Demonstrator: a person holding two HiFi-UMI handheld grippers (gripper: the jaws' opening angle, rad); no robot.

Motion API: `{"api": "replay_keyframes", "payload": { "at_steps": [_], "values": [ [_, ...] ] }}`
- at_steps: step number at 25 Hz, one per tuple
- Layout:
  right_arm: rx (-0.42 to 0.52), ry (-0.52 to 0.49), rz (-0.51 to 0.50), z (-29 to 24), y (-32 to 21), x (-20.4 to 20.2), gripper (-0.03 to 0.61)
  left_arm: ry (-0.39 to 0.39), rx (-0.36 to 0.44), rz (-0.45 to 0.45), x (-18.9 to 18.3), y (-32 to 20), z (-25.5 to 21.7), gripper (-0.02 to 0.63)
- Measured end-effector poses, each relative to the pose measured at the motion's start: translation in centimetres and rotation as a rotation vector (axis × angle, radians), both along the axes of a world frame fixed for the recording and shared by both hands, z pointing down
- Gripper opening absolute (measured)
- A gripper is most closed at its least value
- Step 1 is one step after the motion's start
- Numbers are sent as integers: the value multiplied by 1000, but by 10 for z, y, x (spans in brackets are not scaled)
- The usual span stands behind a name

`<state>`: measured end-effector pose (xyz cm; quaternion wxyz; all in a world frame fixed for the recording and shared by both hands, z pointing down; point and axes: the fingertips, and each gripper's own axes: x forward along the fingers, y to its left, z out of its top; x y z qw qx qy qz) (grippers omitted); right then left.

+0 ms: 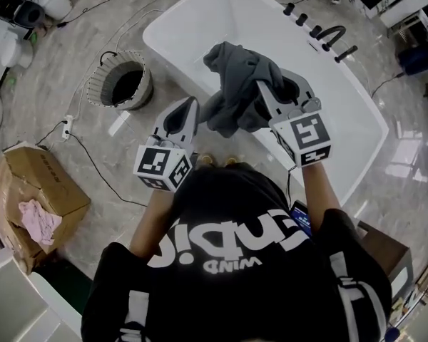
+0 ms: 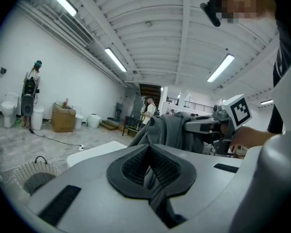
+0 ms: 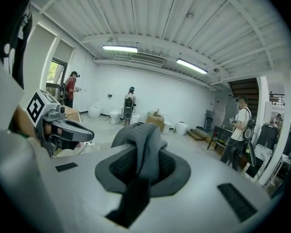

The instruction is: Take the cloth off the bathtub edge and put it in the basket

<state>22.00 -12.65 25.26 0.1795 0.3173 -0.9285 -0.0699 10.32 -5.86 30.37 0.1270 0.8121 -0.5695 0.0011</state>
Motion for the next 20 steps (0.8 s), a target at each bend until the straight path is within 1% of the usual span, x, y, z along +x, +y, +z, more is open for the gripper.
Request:
{"api": "replay_keyframes", "payload": {
  "at_steps": [6,12,14,17,20],
  "values": [
    [3,-13,-123,1,11,-26,55,-3,-7,-116,-16,23,6,11],
    [1,-20,-318,4,23,-74,55,2,-15,-324,-47,56,13,11],
    [1,-17,-373,2,23,-94,55,1,-18,-383,-60,63,11,11],
    [4,-14,-429,3,21,-121,55,-2,-19,-451,-84,70,12,11],
    [11,-15,-500,5,26,-159,55,2,-19,-528,-115,84,17,11]
  ]
}}
